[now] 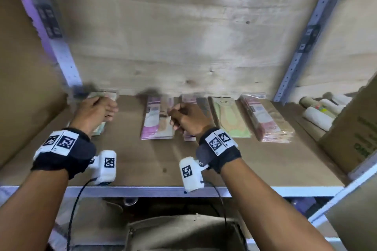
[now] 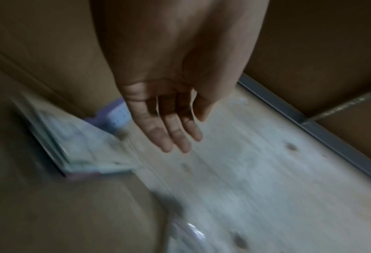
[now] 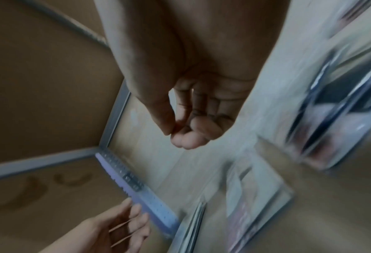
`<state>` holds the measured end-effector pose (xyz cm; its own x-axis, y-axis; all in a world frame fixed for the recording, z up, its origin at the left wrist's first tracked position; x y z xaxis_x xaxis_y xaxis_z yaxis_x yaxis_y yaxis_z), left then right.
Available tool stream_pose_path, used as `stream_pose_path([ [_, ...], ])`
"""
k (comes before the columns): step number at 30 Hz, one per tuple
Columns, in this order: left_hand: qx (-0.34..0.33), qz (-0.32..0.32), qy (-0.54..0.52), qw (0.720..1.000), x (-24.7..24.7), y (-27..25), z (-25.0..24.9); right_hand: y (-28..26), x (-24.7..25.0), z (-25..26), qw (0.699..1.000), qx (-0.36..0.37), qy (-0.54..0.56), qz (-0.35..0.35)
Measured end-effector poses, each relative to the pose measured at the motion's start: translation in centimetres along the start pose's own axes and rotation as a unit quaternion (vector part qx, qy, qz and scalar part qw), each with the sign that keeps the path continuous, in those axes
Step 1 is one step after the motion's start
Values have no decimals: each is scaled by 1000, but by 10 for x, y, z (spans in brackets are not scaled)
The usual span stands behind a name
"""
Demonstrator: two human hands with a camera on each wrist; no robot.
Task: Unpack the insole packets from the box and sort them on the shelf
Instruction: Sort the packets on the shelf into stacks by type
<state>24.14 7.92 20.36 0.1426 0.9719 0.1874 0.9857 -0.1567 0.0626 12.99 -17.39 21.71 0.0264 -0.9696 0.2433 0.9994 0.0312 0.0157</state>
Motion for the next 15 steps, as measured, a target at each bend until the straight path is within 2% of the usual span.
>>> stream_pose_path([
  [4,70,-39,143,987,72,14,40,47,-62,9,998,-34,3,54],
  [6,69,-21,211,975,91,7,47,70,-94,6,996,-62,6,71],
  [9,19,55,206,977,94,0,50,102,-136,-5,990,-110,3,90],
  [12,81,59,238,966,98,-6,54,126,-165,-17,986,-144,4,89],
  [15,116,81,273,952,102,-7,52,143,-182,-22,983,-160,-9,90],
])
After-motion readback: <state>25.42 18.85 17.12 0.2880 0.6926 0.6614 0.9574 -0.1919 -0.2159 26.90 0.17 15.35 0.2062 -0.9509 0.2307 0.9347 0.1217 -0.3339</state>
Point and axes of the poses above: each hand's wrist, its own y-axis towards the middle knuckle, its own x-axis out of the back of the hand, z = x × y, the point moved 3 cm from there along y, towards the middle knuckle, and after that the axes turned 9 degrees about z, right-handed, at the moved point
